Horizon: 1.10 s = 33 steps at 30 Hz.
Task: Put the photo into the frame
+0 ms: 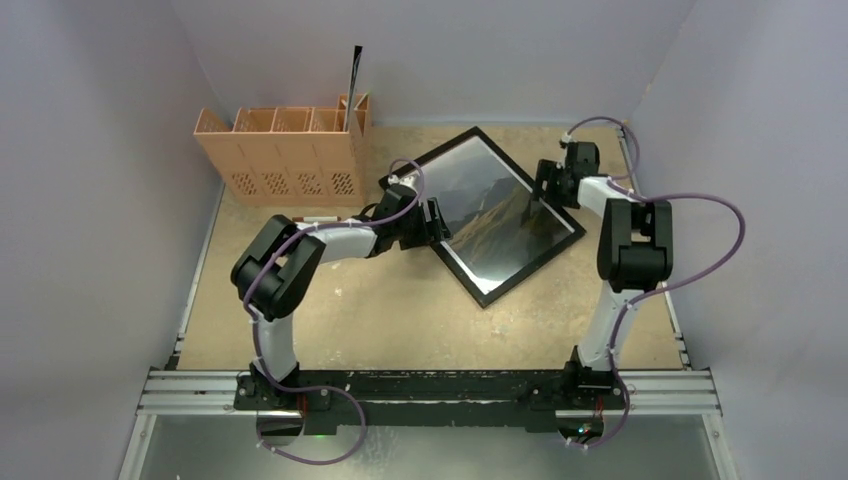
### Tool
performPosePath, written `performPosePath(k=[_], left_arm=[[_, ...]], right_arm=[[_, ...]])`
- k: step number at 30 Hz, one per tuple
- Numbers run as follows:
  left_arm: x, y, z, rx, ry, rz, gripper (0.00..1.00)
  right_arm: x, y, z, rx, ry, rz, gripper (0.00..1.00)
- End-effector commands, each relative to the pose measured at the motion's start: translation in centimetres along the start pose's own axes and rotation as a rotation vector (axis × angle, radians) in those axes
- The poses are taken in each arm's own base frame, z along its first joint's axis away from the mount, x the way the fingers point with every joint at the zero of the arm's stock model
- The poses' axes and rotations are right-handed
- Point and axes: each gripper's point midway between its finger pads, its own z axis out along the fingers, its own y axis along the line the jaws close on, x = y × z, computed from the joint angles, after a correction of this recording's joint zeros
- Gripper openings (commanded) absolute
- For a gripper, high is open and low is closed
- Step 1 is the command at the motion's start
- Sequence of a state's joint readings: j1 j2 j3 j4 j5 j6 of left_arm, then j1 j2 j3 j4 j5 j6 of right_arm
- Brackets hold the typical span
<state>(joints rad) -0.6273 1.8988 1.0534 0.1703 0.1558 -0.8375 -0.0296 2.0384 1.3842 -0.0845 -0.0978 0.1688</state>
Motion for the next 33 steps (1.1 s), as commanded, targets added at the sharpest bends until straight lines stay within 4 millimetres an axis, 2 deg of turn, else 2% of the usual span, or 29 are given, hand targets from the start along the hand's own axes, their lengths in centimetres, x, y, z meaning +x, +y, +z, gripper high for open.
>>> performPosePath(k=[1,3,4,7,14,16,19,21,24,29,33], left_arm=[[-1.7,-1.8,1.5,0.054,-0.013,0.064,0.72],[-2.0,-1.6,1.5,0.05,-0.017,0.069,0.72],[-2.1,-1.5,1.6,0.047,-0.018,0.07,0.72],[-2.1,-1.1,1.7,0.033,-0.018,0.075,0.72],[-2.8,0.1,1.3,-0.035,-0.047,0.068,0.71],[-3.2,1.1,0.7,-0.096,-0.072,0.052,0.71],[-4.2,2.9,-0.6,-0.178,-0.117,0.04,0.72],[-5.1,3.7,-1.5,-0.231,-0.152,0.048,0.73],[-5.9,4.6,-3.2,-0.302,-0.177,0.072,0.76],[-7.4,4.7,-6.9,-0.368,-0.236,0.128,0.79],[-8.5,2.9,-10.9,-0.334,-0.293,0.154,0.79]], right_arm=[[4.9,4.0,-4.3,-0.118,0.107,0.153,0.78],[6.2,4.0,-5.4,-0.116,0.096,0.196,0.77],[7.6,3.9,-5.9,-0.115,0.11,0.216,0.77],[9.3,4.4,-7.5,-0.149,0.106,0.257,0.77],[11.3,6.6,-10.1,-0.275,0.109,0.312,0.76],[11.4,6.3,-10.8,-0.252,0.098,0.329,0.76],[11.2,4.5,-12.2,-0.121,0.053,0.394,0.77],[10.2,2.4,-13.1,0.008,-0.01,0.431,0.79],[7.6,0.6,-15.4,0.116,-0.126,0.444,0.81],[2.8,0.0,-21.8,0.141,-0.374,0.441,0.83],[0.9,1.0,-26.8,0.085,-0.487,0.41,0.83]])
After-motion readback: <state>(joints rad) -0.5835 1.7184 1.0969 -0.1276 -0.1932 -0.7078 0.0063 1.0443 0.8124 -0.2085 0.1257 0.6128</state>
